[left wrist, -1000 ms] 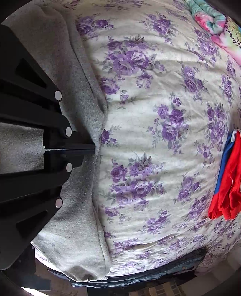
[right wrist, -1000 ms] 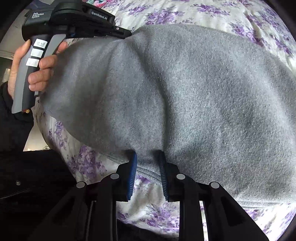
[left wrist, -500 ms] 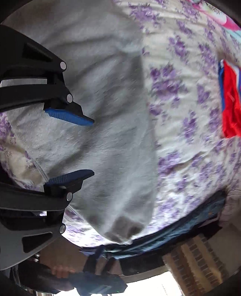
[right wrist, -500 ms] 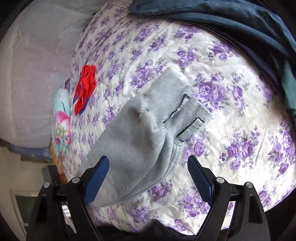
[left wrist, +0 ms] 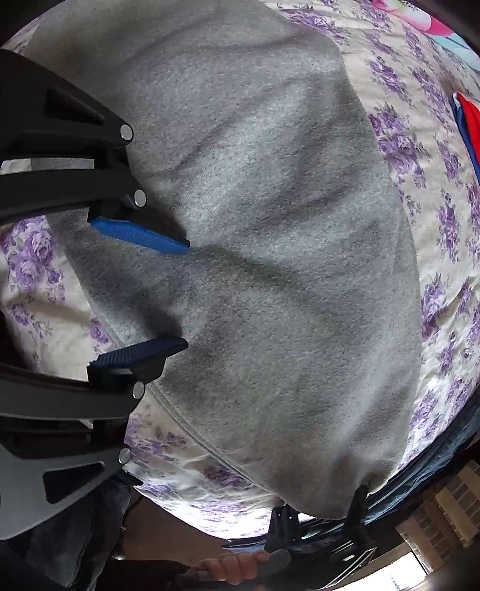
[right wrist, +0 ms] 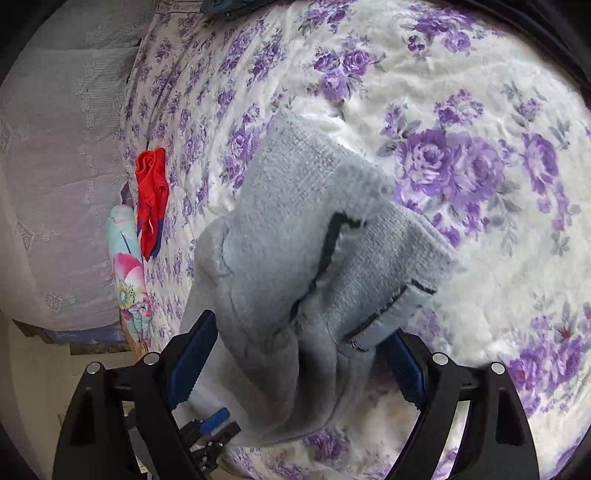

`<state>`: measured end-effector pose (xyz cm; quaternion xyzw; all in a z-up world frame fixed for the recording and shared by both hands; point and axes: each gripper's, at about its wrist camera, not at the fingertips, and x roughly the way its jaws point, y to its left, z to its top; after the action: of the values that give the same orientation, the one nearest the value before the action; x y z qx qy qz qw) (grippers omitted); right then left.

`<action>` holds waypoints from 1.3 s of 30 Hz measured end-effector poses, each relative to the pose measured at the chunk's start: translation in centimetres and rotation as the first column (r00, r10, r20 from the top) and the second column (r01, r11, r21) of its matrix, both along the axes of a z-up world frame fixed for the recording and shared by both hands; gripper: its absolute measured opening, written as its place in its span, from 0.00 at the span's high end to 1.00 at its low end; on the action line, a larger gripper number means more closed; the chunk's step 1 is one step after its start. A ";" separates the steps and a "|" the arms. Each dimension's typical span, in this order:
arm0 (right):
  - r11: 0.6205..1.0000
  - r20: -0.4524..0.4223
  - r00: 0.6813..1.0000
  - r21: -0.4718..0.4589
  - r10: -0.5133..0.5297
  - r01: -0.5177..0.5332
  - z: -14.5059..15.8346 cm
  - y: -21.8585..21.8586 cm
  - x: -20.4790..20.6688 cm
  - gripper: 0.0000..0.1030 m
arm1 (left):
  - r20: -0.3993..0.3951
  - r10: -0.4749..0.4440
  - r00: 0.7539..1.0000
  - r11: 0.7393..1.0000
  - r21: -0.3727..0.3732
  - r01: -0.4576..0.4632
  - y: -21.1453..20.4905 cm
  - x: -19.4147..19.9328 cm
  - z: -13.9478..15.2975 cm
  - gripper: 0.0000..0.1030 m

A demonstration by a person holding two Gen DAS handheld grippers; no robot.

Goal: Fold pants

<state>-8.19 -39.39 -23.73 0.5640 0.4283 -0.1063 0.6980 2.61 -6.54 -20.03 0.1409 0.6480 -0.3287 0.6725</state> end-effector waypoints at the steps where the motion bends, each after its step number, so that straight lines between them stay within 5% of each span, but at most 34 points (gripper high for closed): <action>1: 1.000 0.013 1.000 0.011 -0.008 0.008 -0.1 -0.1 0.2 0.16 | 0.001 0.000 1.000 1.000 0.002 0.000 0.1 0.0 0.0 0.55; 3: 1.000 0.023 1.000 0.016 -0.017 0.017 -0.1 -0.1 0.3 0.47 | 0.002 0.002 1.000 1.000 0.007 -0.002 -0.1 -0.1 0.0 0.55; 4: 0.999 0.029 0.999 0.030 -0.025 0.024 -0.3 -0.1 0.1 0.74 | 0.003 0.004 1.000 1.000 0.011 -0.005 -0.2 -0.1 -0.1 0.55; 5: 0.998 0.039 0.998 0.046 -0.042 0.041 -0.5 -0.1 -0.3 0.76 | 0.001 0.008 1.000 1.000 0.014 -0.008 -0.4 -0.1 -0.1 0.55; 9: 0.997 0.032 0.999 -0.071 0.000 0.002 1.3 0.7 -0.6 0.77 | -0.005 0.039 0.999 0.999 0.011 -0.039 -1.5 0.6 0.7 0.64; 16: 0.983 -0.010 0.997 -0.166 0.078 -0.078 3.0 1.5 -0.3 0.76 | -0.116 0.093 0.989 0.969 -0.216 -0.117 -7.6 3.6 3.8 0.81; 20: 0.979 -0.016 0.995 -0.181 0.096 -0.097 3.8 1.8 -0.3 0.75 | -0.140 0.072 0.988 0.970 -0.221 -0.102 -12.4 3.7 2.0 0.91; 26: 0.959 -0.057 0.988 -0.238 0.142 -0.152 4.4 3.0 0.3 0.75 | -0.168 0.059 0.984 0.983 -0.160 -0.086 -15.0 2.7 -2.4 0.93; 34: 0.947 -0.086 0.987 -0.283 0.135 -0.154 4.8 3.5 0.8 0.75 | -0.157 0.024 0.987 0.983 -0.176 -0.052 -14.7 1.5 -2.0 0.93; 39: 0.875 -0.100 0.972 -0.423 0.212 -0.234 8.0 6.6 2.4 0.75 | -0.174 0.053 0.983 0.978 -0.192 -0.086 -11.7 1.9 -0.3 0.93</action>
<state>-5.80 -32.82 -15.76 0.3394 0.4737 -0.1314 0.8020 4.49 -18.26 -20.28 0.0221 0.6708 -0.3785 0.6374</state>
